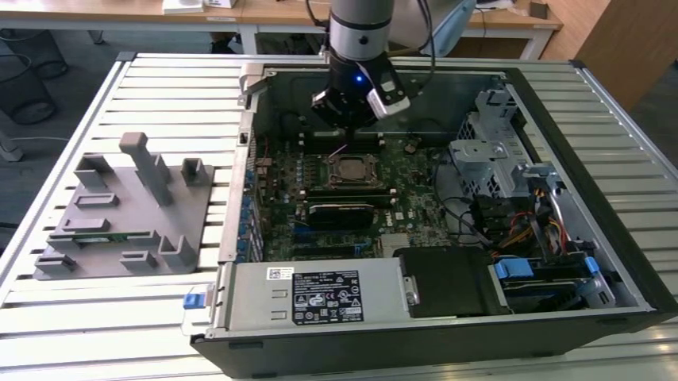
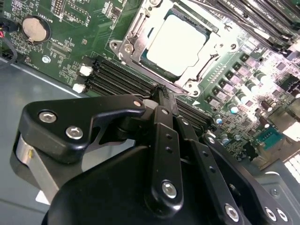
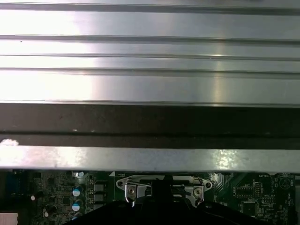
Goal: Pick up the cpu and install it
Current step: 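Install the first cpu locking lever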
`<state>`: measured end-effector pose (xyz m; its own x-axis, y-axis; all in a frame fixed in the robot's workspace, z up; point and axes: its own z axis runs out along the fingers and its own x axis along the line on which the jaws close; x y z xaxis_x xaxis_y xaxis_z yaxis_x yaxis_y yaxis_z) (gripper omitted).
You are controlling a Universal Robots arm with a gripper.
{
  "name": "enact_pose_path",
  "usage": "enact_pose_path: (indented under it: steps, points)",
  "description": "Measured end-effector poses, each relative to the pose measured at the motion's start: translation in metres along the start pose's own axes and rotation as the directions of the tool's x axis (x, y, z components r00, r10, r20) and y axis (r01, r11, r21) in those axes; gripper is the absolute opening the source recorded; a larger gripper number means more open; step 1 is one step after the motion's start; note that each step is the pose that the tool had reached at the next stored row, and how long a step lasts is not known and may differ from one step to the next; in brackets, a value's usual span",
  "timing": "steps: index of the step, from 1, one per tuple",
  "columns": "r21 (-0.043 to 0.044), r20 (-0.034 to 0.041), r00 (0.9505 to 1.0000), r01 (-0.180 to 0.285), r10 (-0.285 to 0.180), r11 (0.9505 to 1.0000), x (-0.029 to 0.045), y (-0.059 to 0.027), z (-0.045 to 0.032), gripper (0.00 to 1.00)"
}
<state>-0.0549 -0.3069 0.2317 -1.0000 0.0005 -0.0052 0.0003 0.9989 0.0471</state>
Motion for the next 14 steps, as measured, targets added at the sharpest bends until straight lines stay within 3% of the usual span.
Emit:
enact_pose_path:
  steps: [14]
  points:
    - [0.0105, -0.0002, 1.0, 0.004, -0.004, 0.9999, -0.0082, 0.0033, 0.0066, 0.11]
